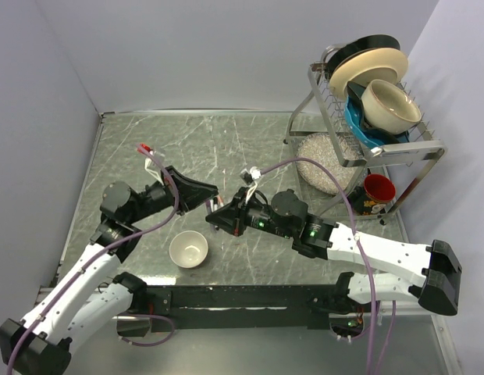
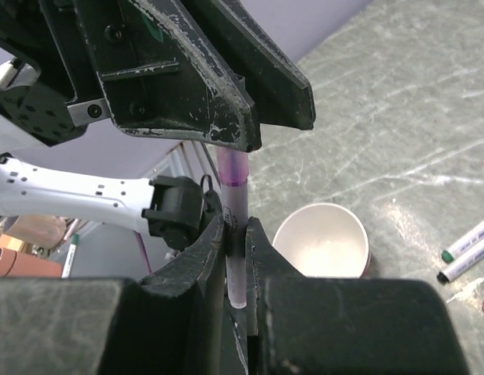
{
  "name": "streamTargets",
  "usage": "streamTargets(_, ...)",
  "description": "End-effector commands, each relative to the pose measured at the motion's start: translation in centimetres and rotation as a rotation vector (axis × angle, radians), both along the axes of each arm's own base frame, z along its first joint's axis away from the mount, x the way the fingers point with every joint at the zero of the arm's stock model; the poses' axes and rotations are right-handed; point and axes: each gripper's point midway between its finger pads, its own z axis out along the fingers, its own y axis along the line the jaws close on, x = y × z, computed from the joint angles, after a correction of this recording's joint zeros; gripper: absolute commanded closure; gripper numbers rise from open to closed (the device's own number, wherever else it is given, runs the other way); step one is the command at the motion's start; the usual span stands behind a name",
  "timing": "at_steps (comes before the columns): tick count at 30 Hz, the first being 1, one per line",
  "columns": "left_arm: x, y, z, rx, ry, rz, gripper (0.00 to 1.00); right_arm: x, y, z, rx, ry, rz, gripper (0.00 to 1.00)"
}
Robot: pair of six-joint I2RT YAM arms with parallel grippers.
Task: Insert the pens into the pen caps
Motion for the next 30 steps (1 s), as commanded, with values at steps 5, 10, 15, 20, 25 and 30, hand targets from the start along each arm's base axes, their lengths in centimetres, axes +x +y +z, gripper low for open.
streamTargets(5, -3.9, 0.0, -4.3, -0.032, 0.135, -0.147, 0.99, 5.5, -2.1, 12.6, 0.335, -0.155, -0.189, 1.00)
streamTargets(10, -4.3, 0.4, -6.8, -0.026, 0.178, -0.125, 0.99, 6.8, -2.6, 16.0, 0.390, -0.202, -0.203, 1.00)
streamTargets(15, -5.1, 0.5, -8.0, -0.064, 0.225, -0.152, 0.99, 8.2, -2.7, 17.4, 0.384, -0.246, -0.232, 1.00)
streamTargets(20, -5.7, 0.3, -9.1, -0.072, 0.271, -0.171, 0.99, 9.7, -2.7, 18.6, 0.380, -0.291, -0.259, 1.00)
streamTargets(25, -4.6, 0.4, -13.1, 0.053, 0.389, -0.084, 0.99, 11.6, -2.8, 19.2, 0.315, -0.359, -0.340, 1.00)
streamTargets(30, -4.3, 0.1, -12.7, 0.041, 0.396, -0.071, 0.99, 12.9, -1.2, 18.7, 0.254, -0.383, -0.346, 1.00)
